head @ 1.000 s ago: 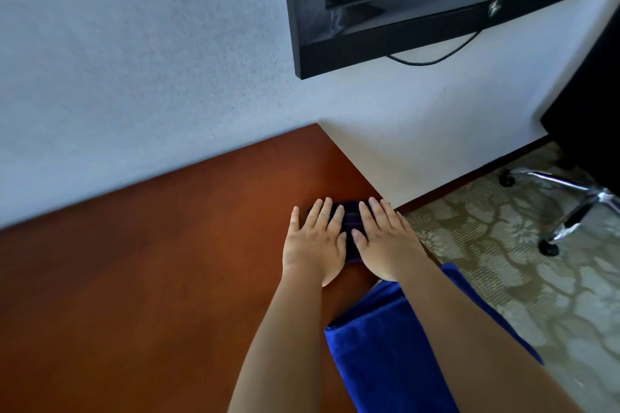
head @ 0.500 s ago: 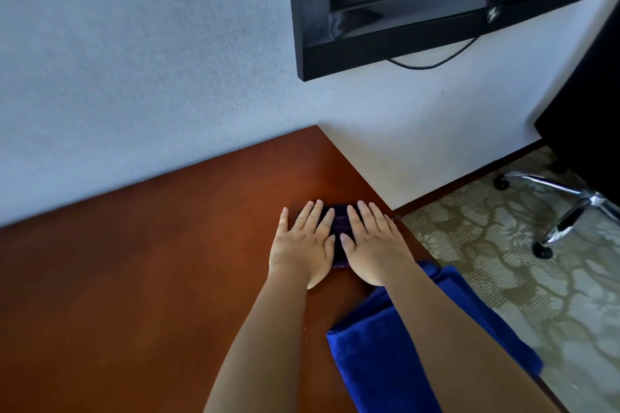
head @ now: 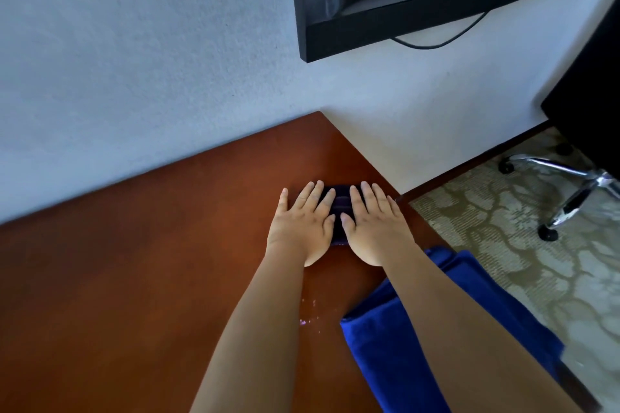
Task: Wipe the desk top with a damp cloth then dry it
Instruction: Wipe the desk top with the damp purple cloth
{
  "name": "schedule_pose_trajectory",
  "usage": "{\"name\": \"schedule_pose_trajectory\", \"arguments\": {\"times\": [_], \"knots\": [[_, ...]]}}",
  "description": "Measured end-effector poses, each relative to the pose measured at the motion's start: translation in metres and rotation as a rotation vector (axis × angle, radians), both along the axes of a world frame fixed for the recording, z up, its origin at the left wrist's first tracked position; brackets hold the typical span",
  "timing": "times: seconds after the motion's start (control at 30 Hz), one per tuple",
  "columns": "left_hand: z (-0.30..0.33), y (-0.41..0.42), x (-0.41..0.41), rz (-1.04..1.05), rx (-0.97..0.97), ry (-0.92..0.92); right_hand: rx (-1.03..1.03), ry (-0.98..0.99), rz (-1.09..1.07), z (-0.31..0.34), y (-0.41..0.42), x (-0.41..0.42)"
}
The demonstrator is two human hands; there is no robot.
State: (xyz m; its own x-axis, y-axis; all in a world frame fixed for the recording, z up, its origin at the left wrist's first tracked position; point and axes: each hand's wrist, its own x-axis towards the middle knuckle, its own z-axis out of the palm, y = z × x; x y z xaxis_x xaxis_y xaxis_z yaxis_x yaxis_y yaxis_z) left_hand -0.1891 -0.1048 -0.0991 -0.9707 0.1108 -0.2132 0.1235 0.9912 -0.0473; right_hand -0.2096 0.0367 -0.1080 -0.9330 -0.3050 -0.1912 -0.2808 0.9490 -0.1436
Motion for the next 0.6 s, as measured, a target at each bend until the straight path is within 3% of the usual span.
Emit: {"name": "schedule_pose_trajectory", "arguments": {"times": [0.37, 0.6], "knots": [[0.001, -0.039, 0.112, 0.075, 0.009, -0.002, 0.045, 0.012, 0.063, 0.002, -0.044, 0.101], [0.001, -0.042, 0.175, 0.139, 0.013, -0.013, 0.199, 0.050, 0.174, 0.012, -0.052, 0.152]]}}
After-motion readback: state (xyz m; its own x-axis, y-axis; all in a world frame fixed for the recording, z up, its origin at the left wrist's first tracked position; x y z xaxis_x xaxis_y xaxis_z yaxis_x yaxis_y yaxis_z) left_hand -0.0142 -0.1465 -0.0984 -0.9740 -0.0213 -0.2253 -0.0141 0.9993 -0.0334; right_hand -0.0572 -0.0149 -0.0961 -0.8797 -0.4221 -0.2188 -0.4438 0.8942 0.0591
